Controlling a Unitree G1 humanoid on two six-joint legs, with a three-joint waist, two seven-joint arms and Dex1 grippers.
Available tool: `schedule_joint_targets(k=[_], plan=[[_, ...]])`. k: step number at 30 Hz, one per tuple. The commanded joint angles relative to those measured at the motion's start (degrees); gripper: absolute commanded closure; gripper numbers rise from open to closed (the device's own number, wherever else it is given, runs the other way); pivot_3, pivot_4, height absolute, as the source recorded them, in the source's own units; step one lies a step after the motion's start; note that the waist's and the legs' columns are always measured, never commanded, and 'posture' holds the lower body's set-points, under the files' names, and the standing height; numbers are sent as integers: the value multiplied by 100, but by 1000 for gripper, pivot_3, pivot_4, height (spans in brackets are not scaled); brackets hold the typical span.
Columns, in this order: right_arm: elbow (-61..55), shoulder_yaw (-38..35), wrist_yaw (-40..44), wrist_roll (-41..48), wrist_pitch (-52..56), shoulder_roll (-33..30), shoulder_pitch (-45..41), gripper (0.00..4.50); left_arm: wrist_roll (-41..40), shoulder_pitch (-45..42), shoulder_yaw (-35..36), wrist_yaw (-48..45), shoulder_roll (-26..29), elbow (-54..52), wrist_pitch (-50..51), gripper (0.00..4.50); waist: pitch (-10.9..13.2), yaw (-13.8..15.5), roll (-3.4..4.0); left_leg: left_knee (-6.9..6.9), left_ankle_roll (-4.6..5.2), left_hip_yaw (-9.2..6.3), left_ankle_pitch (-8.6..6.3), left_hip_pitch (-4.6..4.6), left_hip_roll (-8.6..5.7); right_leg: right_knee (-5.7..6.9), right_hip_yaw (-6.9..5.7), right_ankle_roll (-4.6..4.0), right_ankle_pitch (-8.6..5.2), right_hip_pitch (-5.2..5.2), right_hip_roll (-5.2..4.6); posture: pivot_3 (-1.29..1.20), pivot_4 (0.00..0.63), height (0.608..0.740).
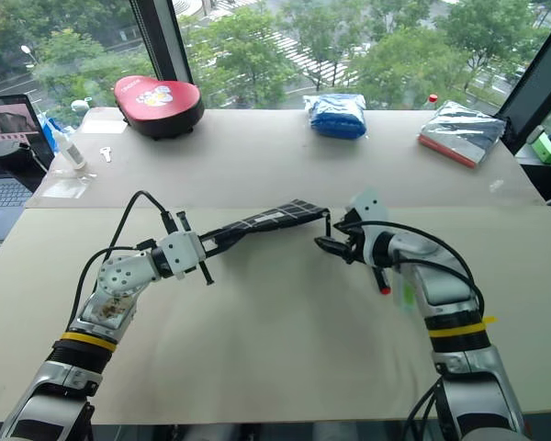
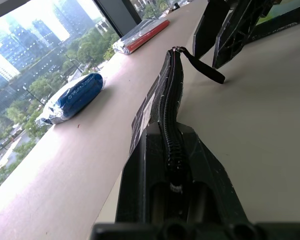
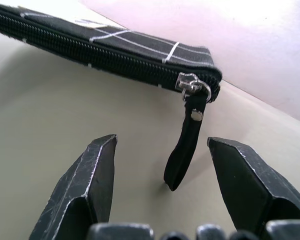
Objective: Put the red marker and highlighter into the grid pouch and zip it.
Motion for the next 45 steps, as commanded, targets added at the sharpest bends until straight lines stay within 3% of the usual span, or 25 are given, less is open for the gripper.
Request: schedule_joint_targets(k=[1, 4, 10, 12, 19, 35, 40, 45], plan=[[232, 72, -3, -142, -291, 102, -330, 1275, -11, 43, 113, 45, 2, -321, 5, 4500, 0, -11, 0, 0, 0, 1, 0, 1, -1, 0, 0, 0, 0, 0, 0, 0, 150, 740], [369, 64, 51, -127, -372, 214, -444, 1955, -8, 61, 126, 55, -14, -364, 26, 4500, 0, -19, 0, 0, 0, 1, 0, 2, 1, 2, 0, 0, 0, -1, 2, 0, 150, 740], [395, 94, 235, -93, -512, 277, -473, 4103, -16, 27, 167, 63, -26, -317, 18, 4500, 0, -8, 0, -1, 0, 0, 0, 1, 0, 1, -1, 0, 0, -1, 2, 0, 150, 740], [311, 104, 332, -65, -518, 275, -447, 4448, -8, 18, 167, 66, -38, -296, 9, 4500, 0, -7, 0, 0, 0, 0, 0, 0, 0, 0, -1, 0, 0, 0, 2, 0, 150, 740], [-165, 370, 685, -4, -285, 337, -348, 4448, 22, 34, 134, 65, -79, -269, -11, 4500, 0, -12, 0, -1, 0, 0, 0, 1, 1, 2, -1, 0, 0, -2, 2, 0, 150, 740], [-698, 1140, 825, 164, 469, 1221, -1015, 4448, 25, -33, 77, -6, -176, -179, -26, 4500, 0, -16, 1, 0, -1, -3, 0, 1, 0, 9, -2, 0, 0, -6, 2, 0, 150, 740], [-546, 1336, 639, -190, 356, 1224, -962, 4448, 20, -60, 87, -11, -177, -160, -20, 4500, 0, -14, 1, 0, -1, -4, 0, 1, -2, 12, -2, 0, 0, -7, 2, 0, 150, 740], [-255, 858, 353, -163, 188, 1142, -1087, 3056, 23, -38, 96, -6, -175, -173, -20, 4500, 0, -14, 1, 0, -4, -4, 2, 1, -4, 15, -2, 0, 0, -8, 2, 0, 150, 740]])
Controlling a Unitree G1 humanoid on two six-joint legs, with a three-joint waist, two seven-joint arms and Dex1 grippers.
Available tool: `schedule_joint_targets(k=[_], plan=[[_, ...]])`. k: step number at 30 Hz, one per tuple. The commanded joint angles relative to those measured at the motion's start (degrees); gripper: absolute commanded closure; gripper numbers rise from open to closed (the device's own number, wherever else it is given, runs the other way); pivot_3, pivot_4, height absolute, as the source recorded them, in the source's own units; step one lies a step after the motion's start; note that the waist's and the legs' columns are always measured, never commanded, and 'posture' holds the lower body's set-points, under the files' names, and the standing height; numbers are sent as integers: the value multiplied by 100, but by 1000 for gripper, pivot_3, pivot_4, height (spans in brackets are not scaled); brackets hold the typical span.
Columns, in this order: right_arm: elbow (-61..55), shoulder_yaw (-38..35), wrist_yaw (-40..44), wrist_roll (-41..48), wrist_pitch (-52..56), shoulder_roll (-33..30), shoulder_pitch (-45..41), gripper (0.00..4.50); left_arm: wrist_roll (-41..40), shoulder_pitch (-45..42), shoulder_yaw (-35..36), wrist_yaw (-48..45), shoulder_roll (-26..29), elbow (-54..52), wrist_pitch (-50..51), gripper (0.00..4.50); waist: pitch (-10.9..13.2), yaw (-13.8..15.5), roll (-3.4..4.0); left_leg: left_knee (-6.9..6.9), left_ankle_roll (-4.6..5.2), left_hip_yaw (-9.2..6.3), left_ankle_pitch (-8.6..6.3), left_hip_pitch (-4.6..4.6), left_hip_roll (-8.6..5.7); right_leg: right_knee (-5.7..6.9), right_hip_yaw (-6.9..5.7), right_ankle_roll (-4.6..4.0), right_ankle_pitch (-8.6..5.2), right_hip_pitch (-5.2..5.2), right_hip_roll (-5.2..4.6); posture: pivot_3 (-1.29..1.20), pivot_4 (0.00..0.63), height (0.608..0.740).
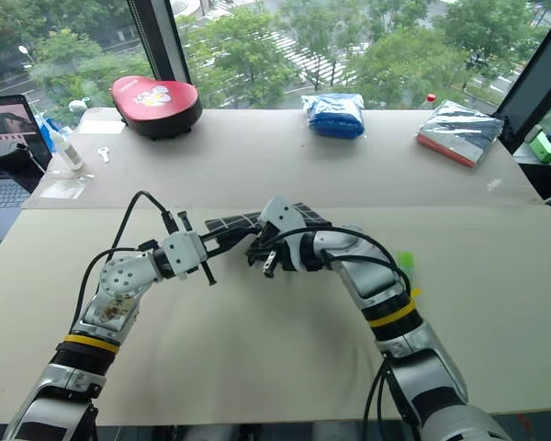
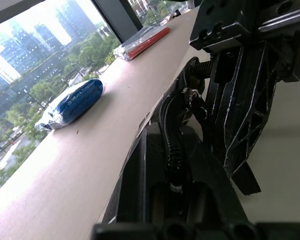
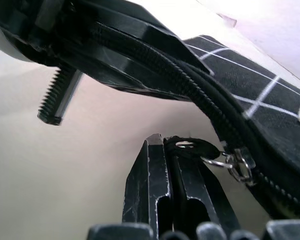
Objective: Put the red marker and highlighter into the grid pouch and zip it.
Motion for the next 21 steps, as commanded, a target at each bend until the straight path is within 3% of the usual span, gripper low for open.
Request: schedule_joint_targets(k=[1, 4, 8, 12, 16, 21], plan=[[-276, -488, -14, 196, -85, -149, -147, 2694, 3, -72, 56, 3, -15, -100, -57, 4500, 0, -6, 0, 0, 0, 0, 0, 0, 1, 1, 0, 0, 0, -2, 0, 0, 150, 740], [-995, -1049, 251, 975, 846, -448, 91, 1648, 1, -60, 55, 4, -29, -76, -55, 4500, 0, 9, 0, -1, 0, -1, 0, -8, 1, 3, 0, 0, 0, -9, 0, 0, 150, 740], [-2185, -1511, 906, 2132, 1304, -903, 816, 1648, 8, -89, 27, 3, -81, -25, -61, 4500, 0, 22, 0, -1, 4, -4, -3, -11, 3, -7, -4, 0, 0, -3, 0, 0, 150, 740], [-2701, -2183, 712, 3049, 1504, -802, 1160, 1648, 4, -164, 15, -13, -133, 81, -81, 4500, 0, -12, 0, 0, 9, -3, -5, -9, 6, -13, -3, 0, 0, 1, 0, 0, 150, 740], [-2588, -2537, 278, 2597, 1003, -1131, 1593, 1648, 18, -214, 10, -24, -181, 131, -102, 4500, 0, 16, 0, 0, 19, -4, -11, 5, 7, -7, -1, 0, 0, 11, 0, 0, 150, 740], [-2112, -2937, -433, 1221, 397, -2424, 2497, 1648, 14, -147, 26, -43, -163, 61, -122, 4500, 0, 149, -1, 5, 11, -3, -6, -3, -3, -12, -1, 1, 0, 15, -8, 0, 150, 740]])
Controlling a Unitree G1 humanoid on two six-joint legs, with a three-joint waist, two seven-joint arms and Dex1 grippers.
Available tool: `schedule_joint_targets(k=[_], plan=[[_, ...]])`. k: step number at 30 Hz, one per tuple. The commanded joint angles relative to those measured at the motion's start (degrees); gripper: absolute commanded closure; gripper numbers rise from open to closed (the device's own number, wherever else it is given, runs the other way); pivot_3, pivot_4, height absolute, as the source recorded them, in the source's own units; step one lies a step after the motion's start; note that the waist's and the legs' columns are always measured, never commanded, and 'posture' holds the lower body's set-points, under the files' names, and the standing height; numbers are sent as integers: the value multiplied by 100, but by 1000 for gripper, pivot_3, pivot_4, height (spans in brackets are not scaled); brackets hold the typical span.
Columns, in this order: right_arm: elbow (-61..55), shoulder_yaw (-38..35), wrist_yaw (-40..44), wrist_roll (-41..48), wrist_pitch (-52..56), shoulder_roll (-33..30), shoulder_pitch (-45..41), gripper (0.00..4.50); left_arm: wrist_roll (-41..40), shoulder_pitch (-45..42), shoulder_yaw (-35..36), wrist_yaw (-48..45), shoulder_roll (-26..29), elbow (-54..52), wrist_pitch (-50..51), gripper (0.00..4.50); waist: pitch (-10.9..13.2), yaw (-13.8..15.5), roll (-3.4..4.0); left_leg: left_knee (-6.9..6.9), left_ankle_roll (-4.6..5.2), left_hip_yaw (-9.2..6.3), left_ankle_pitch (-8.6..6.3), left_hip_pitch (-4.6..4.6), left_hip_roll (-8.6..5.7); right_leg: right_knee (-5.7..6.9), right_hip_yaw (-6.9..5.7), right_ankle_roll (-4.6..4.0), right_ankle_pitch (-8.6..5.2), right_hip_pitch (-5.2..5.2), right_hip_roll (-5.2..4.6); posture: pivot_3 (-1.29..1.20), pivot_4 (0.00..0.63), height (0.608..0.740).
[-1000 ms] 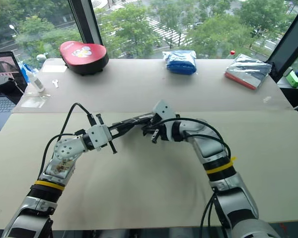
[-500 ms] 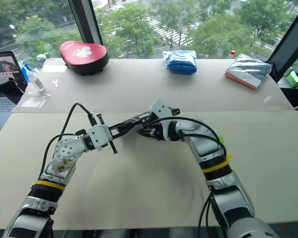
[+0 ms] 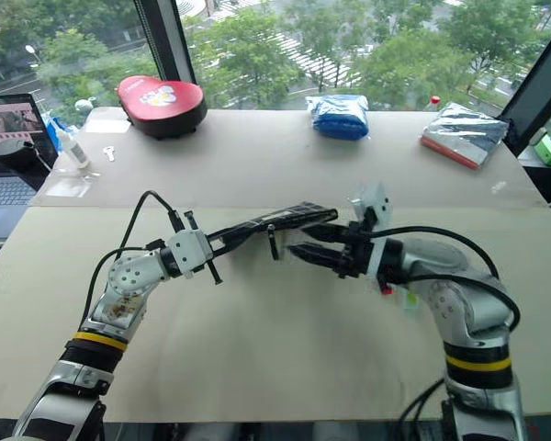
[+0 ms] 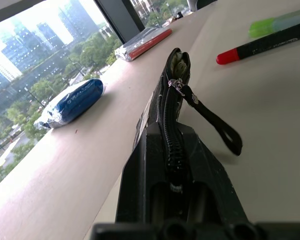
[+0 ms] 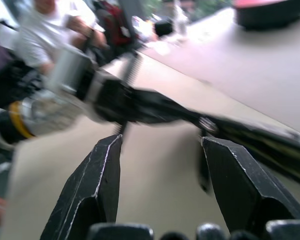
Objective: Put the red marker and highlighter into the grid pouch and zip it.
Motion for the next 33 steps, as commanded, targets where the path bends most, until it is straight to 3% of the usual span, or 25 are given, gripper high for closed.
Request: schedule_joint_targets(k=[1, 7, 19, 25, 33], plan=[[151, -664, -515, -744, -308, -732, 472, 1648, -16, -14, 71, -4, 26, -155, -102, 4500, 0, 14, 0, 1, 0, 1, 0, -2, -2, -1, 0, 0, 0, -1, -1, 0, 150, 740], [-80, -1421, -1106, -876, 696, -1301, 1283, 1648, -72, 203, 165, 20, 66, -265, -79, 4500, -1, -22, 1, 2, 10, 9, -6, 1, 12, -13, 2, 0, 0, 0, 7, 0, 150, 740], [92, -1211, -1834, -1087, 1043, -1079, 1107, 1648, 2, 212, 91, 48, -119, -170, -113, 4500, 0, -1, 1, 10, 44, 6, -25, 4, 14, -45, 5, 0, 3, 13, 5, 0, 150, 740], [258, -1315, -2004, -1060, 1073, -1072, 878, 25, 23, 266, 105, 91, -137, -204, -111, 4500, 0, 2, 1, 13, 44, 7, -25, 3, 12, -47, 5, 0, 3, 14, 5, 0, 150, 740], [108, -1395, -2140, -725, 1722, -826, 711, 25, 43, 334, 115, 153, -161, -148, -169, 4500, -1, -1, 1, 15, 49, 7, -28, 2, 13, -47, 4, 0, 3, 14, 5, 0, 150, 740]])
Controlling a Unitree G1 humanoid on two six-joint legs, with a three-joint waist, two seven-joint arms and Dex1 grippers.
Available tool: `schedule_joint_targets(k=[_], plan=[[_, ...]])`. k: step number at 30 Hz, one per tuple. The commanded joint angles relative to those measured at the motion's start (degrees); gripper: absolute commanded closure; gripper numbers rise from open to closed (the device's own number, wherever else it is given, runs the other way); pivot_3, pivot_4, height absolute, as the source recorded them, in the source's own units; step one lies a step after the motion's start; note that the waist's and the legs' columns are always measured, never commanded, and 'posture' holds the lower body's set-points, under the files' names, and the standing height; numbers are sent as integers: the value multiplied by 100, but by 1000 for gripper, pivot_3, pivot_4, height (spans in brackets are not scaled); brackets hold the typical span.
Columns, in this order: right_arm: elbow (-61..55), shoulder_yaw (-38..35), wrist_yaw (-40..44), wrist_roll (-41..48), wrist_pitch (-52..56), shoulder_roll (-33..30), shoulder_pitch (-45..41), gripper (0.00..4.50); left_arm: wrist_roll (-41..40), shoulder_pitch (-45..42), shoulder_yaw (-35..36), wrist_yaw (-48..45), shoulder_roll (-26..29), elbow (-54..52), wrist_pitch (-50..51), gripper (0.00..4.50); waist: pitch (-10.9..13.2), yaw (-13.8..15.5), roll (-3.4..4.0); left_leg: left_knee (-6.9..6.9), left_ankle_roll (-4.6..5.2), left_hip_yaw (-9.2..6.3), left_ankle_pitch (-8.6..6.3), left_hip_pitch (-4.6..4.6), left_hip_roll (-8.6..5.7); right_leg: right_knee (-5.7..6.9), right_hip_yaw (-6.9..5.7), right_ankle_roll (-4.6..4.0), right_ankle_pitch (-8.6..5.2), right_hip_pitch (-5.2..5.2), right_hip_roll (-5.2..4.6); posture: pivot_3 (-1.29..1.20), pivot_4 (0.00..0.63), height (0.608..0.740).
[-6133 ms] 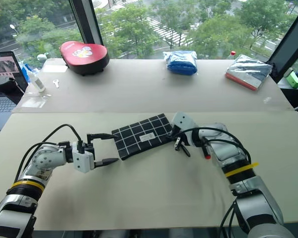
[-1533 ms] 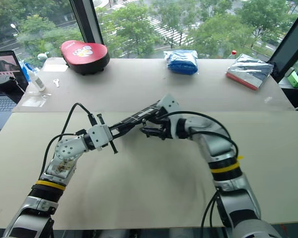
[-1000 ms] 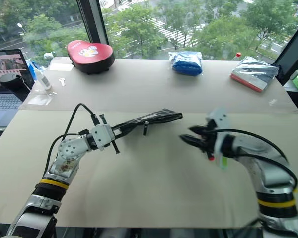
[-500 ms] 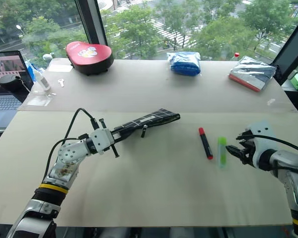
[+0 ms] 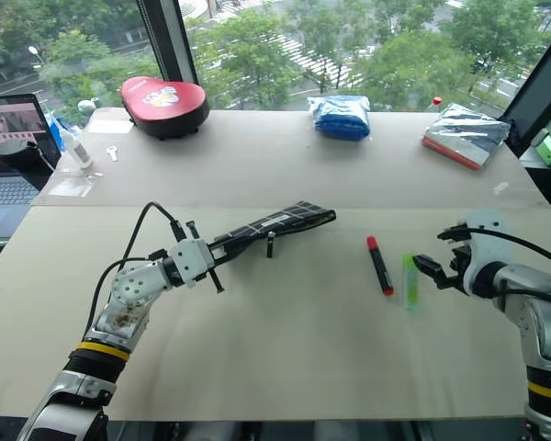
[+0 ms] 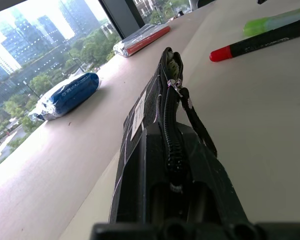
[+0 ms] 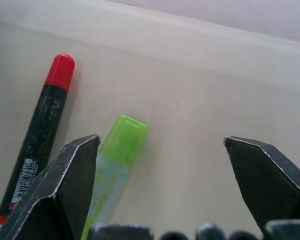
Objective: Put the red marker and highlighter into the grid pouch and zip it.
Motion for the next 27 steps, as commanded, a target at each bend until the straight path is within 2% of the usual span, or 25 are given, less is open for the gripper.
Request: schedule_joint_targets(k=[1, 8, 22, 25, 27], plan=[[-256, -153, -245, 43, 252, 184, -12, 25, 5, 26, 70, 96, -19, -83, -153, 4500, 0, 1, 0, 2, 0, 0, 0, -1, 0, 0, 0, 0, 0, 0, 0, 0, 150, 740], [-292, -1, -567, -28, 429, 547, 87, 25, 0, 97, 31, 113, -57, -145, -131, 4500, 0, 2, 0, 6, 2, 0, -1, -2, 0, 1, 0, 1, 0, 0, 0, 0, 150, 740], [65, 246, -715, -299, 290, 648, 476, 25, -11, 143, 78, 163, -40, -194, -95, 4500, -2, 2, 0, 7, 5, -1, -3, 16, -1, -1, -2, 1, 0, 19, 1, 0, 150, 740], [265, 106, -772, -316, 196, 687, 487, 760, -16, 143, 92, 176, -26, -218, -76, 4500, -1, 12, 0, 7, 15, -5, -9, 48, 0, -9, -7, 4, -1, 57, 1, 0, 150, 740], [380, 29, -781, -326, 121, 690, 487, 1435, -19, 139, 107, 182, -17, -216, -72, 4500, -2, 24, 0, 7, 24, -9, -15, 68, 1, -12, -6, 9, -5, 83, -1, 0, 150, 740]])
